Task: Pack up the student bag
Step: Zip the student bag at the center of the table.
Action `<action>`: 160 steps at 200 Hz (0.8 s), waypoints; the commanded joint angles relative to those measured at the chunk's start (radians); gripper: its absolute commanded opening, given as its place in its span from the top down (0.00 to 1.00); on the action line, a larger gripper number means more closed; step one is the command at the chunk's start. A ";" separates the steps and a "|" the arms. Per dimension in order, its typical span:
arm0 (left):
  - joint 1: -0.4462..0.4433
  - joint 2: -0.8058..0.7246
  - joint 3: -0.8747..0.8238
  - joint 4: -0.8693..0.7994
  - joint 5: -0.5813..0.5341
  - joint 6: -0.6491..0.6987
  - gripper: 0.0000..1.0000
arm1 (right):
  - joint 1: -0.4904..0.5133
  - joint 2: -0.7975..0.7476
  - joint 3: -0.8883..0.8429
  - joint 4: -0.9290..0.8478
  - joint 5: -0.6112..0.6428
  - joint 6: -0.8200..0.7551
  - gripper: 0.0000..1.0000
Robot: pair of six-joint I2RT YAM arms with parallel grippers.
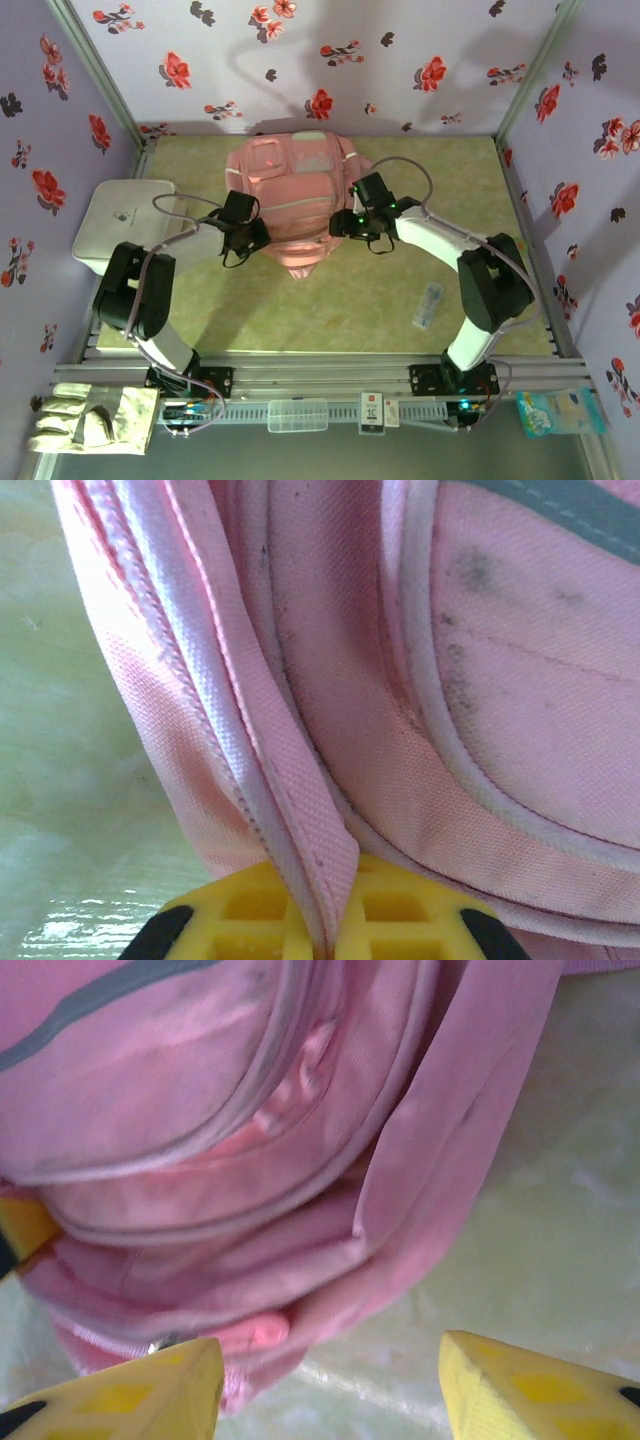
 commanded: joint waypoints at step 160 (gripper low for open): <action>-0.172 -0.130 0.165 -0.145 0.089 0.894 0.22 | -0.039 0.006 0.111 0.350 -0.271 0.187 0.90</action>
